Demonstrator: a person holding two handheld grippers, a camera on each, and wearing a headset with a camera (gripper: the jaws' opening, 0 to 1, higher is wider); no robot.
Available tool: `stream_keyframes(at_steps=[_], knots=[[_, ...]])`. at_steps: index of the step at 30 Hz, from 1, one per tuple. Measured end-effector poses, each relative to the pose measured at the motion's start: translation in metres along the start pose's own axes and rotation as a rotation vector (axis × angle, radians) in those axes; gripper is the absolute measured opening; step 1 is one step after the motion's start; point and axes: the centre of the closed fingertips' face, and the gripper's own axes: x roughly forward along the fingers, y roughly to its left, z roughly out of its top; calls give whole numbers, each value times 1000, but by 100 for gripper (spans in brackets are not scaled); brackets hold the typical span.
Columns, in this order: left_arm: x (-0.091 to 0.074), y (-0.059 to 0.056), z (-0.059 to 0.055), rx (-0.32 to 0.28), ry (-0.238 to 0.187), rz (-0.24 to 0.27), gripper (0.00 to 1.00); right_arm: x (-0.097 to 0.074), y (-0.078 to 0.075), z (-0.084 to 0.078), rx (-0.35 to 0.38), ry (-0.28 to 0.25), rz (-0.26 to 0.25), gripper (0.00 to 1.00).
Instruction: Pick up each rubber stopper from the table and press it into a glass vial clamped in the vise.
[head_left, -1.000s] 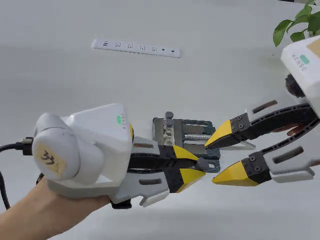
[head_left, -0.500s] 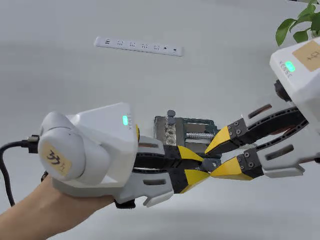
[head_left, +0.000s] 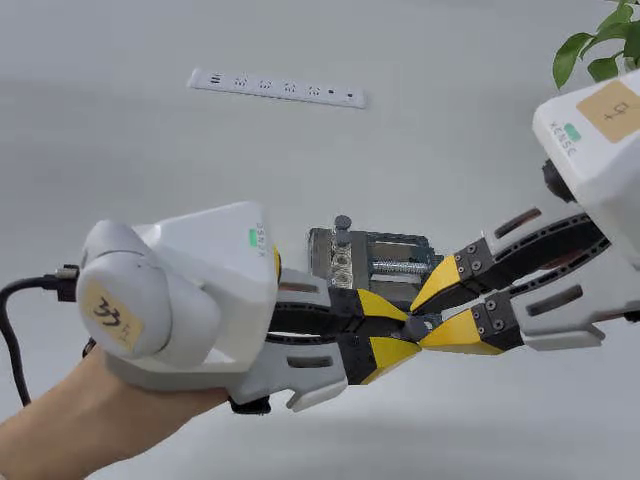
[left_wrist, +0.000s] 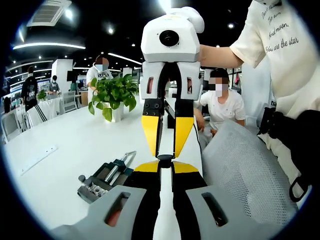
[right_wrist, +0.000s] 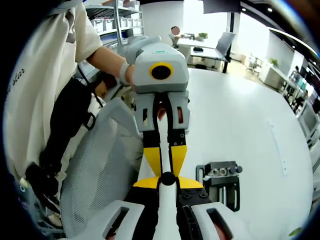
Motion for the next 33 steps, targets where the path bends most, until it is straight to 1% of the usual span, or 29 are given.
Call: stream_keyframes(at_steps=[6, 9, 11, 12, 13, 14, 17, 20, 23, 25, 26, 28, 29, 31, 33], knots=[[0, -2, -1, -14, -3, -1, 4, 2, 1, 0, -10, 9, 3, 8], [0, -3, 0, -16, -6, 0, 4, 1, 1, 0, -28, 13, 3, 8], [1, -3, -1, -22, -5, -2, 4, 3, 4, 0, -31, 20, 3, 7], [1, -4, -1, -25, -6, -5, 4, 4, 6, 0, -53, 27, 8, 8], [2, -5, 0, -44, -8, -6, 4, 5, 6, -1, -81, 39, 5, 8], [2, -5, 0, -27, -13, -7, 4, 5, 7, -1, -77, 46, 0, 8], [2, -5, -1, -27, -12, -3, 4, 5, 6, -2, -73, 48, -7, 8], [3, -7, -1, -14, -10, -8, 4, 4, 7, -2, -62, 50, 2, 8], [4, -7, -1, 6, -3, -8, 4, 5, 7, -3, -65, 61, 1, 8], [5, -7, -2, 12, -3, -8, 3, 4, 7, -4, -50, 62, 6, 7], [5, -6, -2, 30, -2, -6, 3, 3, 6, -4, -43, 58, 10, 7], [5, -7, -1, 32, 1, -7, 3, 3, 6, -4, -21, 48, 18, 7], [4, -7, -1, 28, 1, -7, 3, 3, 6, -4, -22, 45, 20, 7], [4, -7, 0, 35, -5, -10, 3, 2, 6, -3, -6, 40, 23, 7], [4, -6, 0, 23, -5, -4, 3, 2, 5, -2, -3, 40, 19, 7]])
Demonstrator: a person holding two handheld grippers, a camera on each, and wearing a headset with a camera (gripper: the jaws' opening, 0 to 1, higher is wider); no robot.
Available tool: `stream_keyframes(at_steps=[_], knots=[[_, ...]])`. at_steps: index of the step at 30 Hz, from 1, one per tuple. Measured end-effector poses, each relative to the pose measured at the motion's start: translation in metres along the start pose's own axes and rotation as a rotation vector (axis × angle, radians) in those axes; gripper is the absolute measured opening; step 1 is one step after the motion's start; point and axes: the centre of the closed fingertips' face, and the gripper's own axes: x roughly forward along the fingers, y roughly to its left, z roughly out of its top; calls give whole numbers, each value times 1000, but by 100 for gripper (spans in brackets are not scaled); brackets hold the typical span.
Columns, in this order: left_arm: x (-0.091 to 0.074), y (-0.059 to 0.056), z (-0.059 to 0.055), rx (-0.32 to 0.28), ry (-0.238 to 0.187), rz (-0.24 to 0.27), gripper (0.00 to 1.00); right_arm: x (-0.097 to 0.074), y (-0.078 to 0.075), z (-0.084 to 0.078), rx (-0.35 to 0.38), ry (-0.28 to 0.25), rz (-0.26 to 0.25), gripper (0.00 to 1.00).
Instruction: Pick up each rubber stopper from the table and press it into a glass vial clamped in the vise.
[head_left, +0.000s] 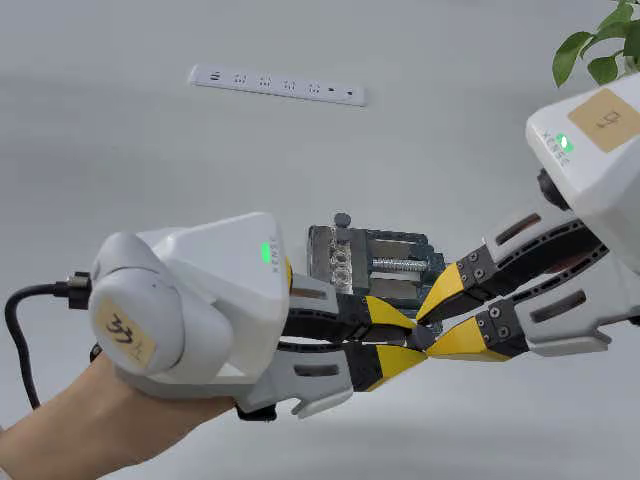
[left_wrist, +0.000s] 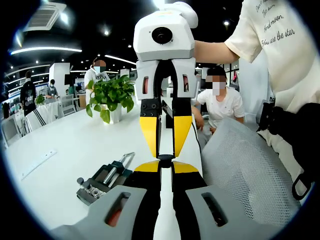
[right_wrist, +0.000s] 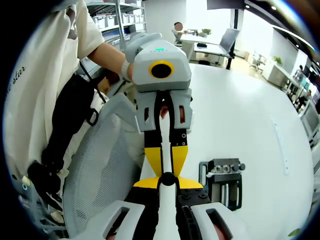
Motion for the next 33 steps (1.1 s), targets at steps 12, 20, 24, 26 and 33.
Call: stream_keyframes(at_steps=[12, 20, 24, 26, 33], knots=[[2, 2, -3, -18, 17, 19, 5, 3, -2, -3, -20, 32, -14, 6], [0, 20, -18, -38, 64, 102, 34, 4, -16, -11, -15, 60, -30, 6], [-5, 31, -34, -87, 111, 156, 46, 5, -22, -16, -16, 73, -34, 6], [-8, 39, -43, -109, 135, 203, 59, 6, -24, -17, -19, 81, -37, 6], [-21, 55, -63, -187, 188, 292, 86, 12, -33, -20, -42, 106, -35, 6]])
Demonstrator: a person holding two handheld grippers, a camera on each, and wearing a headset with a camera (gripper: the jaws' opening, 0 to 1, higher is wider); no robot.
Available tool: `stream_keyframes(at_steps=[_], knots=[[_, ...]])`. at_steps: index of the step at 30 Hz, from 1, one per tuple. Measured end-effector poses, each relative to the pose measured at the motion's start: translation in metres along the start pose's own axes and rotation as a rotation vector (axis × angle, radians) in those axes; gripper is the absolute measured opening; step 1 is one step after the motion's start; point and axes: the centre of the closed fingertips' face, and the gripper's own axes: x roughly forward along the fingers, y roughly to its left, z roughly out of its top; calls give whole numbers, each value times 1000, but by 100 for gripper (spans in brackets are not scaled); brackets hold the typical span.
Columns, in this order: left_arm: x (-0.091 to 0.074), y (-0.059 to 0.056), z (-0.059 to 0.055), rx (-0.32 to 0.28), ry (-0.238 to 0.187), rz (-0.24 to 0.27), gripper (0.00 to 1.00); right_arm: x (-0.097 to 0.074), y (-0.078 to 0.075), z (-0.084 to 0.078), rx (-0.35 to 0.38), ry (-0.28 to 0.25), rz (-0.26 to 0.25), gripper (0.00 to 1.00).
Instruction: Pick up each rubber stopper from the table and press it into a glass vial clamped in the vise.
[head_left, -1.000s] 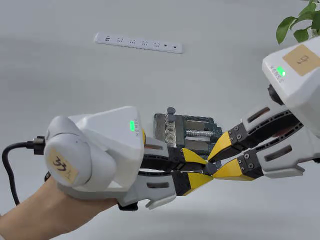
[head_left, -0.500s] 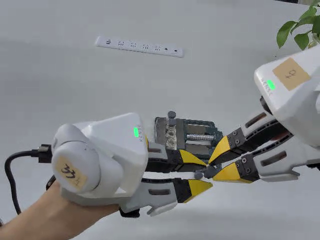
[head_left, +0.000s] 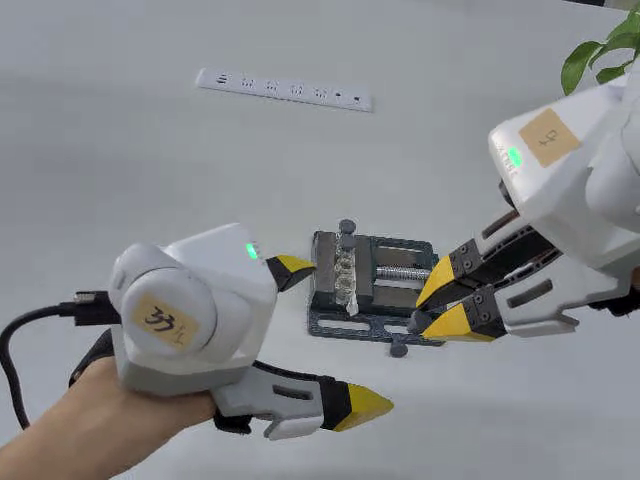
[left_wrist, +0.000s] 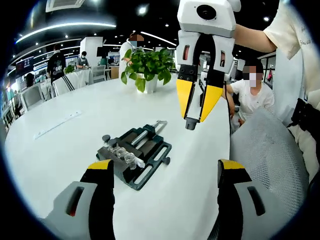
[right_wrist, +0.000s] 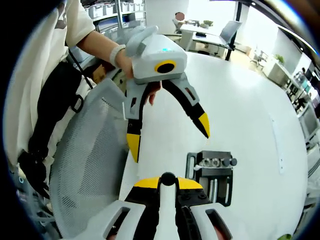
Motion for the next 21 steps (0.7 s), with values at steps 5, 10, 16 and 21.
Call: stream_keyframes(at_steps=[5, 10, 16, 21], knots=[[-4, 21, -12, -25, 13, 72, 99, 2, -17, -1, -26, 17, -14, 6], [-8, 31, -18, -41, 16, 91, 99, 7, -33, -2, -51, 29, -22, 6], [-10, 36, -21, -58, 19, 109, 99, 13, -55, -4, -151, 50, -52, 5], [-11, 38, -22, -65, 15, 119, 99, 18, -70, -4, -209, 73, -57, 5]])
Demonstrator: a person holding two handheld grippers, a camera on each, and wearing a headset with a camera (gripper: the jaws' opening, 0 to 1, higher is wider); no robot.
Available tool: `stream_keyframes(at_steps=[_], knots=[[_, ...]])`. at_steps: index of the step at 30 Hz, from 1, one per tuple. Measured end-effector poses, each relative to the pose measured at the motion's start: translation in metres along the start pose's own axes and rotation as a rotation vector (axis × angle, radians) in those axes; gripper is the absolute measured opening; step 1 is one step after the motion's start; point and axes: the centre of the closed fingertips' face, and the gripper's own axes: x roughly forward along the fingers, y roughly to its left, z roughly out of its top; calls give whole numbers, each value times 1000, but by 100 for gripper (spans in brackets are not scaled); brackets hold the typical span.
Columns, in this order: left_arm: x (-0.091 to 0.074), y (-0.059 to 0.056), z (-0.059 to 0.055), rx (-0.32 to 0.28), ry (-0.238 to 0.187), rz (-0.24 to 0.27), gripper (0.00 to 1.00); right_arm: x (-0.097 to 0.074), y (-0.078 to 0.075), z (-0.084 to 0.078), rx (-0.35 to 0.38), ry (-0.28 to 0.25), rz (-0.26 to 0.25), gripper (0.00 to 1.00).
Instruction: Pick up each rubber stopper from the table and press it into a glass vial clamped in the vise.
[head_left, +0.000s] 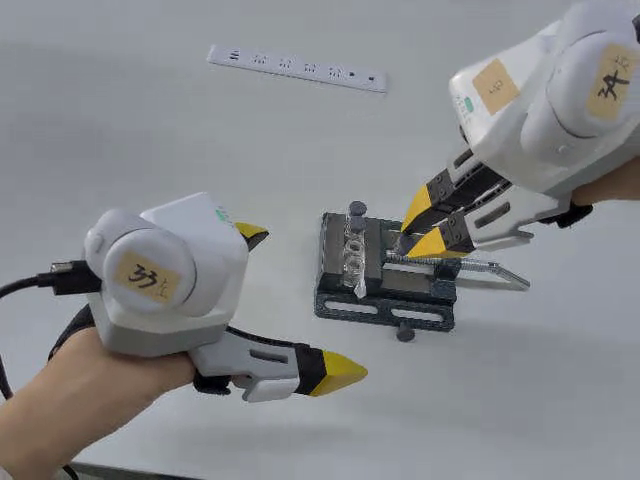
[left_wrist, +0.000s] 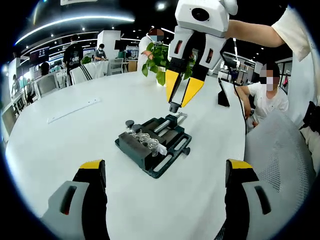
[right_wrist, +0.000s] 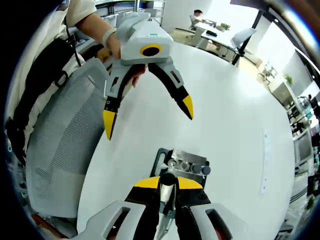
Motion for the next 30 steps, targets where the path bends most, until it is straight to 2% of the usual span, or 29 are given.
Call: stream_keyframes(at_steps=[8, 15, 16, 18, 19, 30], knots=[[-2, 3, 1, 3, -14, 18, 99, 10, -15, -1, -108, 37, 21, 5], [-3, 5, -2, 8, -16, 23, 99, 24, -20, -5, -167, 49, 59, 5], [-3, 5, -3, 10, -10, 21, 99, 26, -21, -4, -199, 49, 63, 5], [-3, 6, -5, 11, -1, 20, 99, 29, -21, -3, -231, 47, 56, 5], [-3, 6, -5, 11, 1, 19, 99, 31, -22, -4, -272, 60, 54, 5], [-2, 6, -4, 11, 3, 24, 99, 45, -22, -5, -380, 80, 75, 5]])
